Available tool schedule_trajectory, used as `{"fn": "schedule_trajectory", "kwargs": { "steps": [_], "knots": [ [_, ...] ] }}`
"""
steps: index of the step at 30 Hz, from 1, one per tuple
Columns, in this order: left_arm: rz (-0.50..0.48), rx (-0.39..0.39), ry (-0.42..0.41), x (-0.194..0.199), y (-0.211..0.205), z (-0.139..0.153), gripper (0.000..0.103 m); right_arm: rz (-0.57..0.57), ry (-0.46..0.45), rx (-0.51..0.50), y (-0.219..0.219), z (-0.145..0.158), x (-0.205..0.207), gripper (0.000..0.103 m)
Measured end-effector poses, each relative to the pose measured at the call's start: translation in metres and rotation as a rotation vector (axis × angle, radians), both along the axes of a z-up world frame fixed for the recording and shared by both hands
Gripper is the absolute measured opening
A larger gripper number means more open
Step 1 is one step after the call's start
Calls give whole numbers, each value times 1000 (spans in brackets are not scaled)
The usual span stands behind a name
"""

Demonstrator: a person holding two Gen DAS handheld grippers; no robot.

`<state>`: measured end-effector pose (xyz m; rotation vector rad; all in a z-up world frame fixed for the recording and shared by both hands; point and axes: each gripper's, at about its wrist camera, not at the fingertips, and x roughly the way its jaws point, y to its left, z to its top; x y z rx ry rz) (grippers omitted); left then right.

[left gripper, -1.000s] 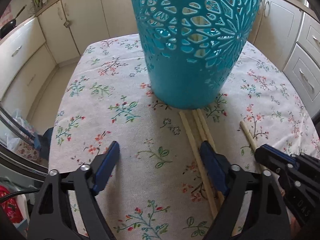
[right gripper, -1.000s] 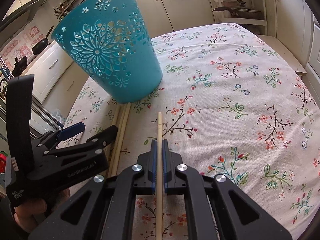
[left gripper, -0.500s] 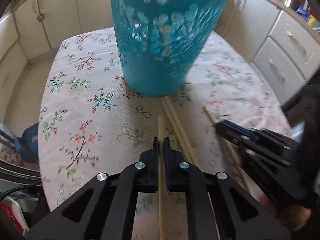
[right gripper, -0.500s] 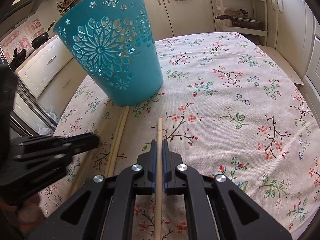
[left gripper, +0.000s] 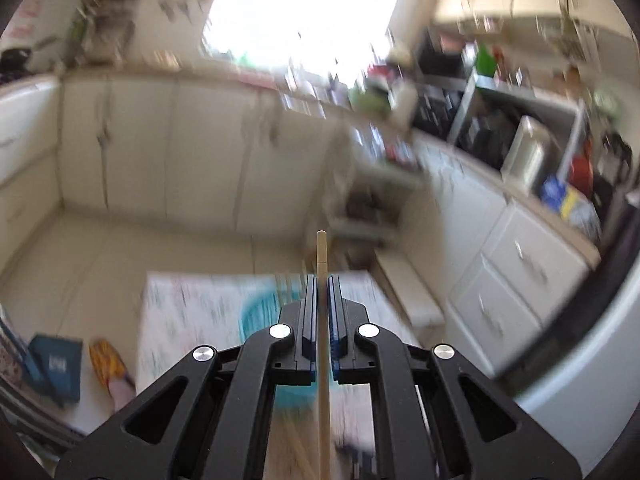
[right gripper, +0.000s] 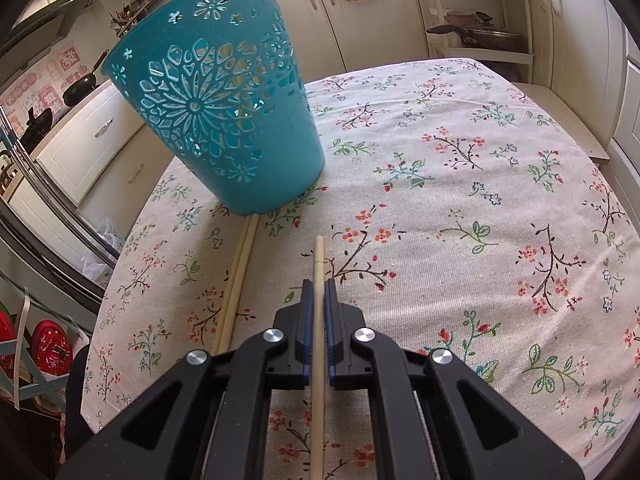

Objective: Organize utensils
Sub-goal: 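Drop the left tool's chopstick into the basket while the right tool holds its chopstick, then lift the held chopstick into the teal basket and open the right tool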

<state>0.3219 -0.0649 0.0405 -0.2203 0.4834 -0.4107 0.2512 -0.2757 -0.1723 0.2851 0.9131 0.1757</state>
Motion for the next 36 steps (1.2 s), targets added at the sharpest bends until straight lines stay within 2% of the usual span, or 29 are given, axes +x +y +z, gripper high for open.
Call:
{"fn": "schedule_trajectory", "kwargs": {
  "steps": [3,7,9,14,19,21,23,25,28,30,32,36],
  "knots": [
    [102,-47,-56,33,-3,8,5,1,-1,3,-1,0,0,6],
    [236,-43,-112,66,-13,0,5,3,-3,10,-2,-1,1,6],
    [277,-17,-125,80,-22,-11,5,4,-3,18,-4,-1,2,6],
    [307,73,-104,98,-42,-50,5,6,-4,27,-5,-1,4,6],
    [272,139,-67,84,-41,-75,6,7,-3,30,-4,-1,3,6],
    [253,178,-74,68,-39,-79,11,11,0,29,-4,-1,3,6],
    [256,208,-94,46,-32,-79,35,15,6,30,-5,-1,3,6],
    [281,221,-130,23,-20,-79,55,21,11,28,-6,0,3,6],
    [340,253,-172,-18,1,-89,71,31,7,-9,-1,1,3,6],
    [360,277,-138,-34,13,-110,75,48,-8,-92,8,3,3,5],
    [342,321,-54,-36,18,-142,76,61,-14,-139,15,4,2,5],
    [299,398,130,-18,24,-198,76,53,35,-118,8,12,-3,6]
  ]
}}
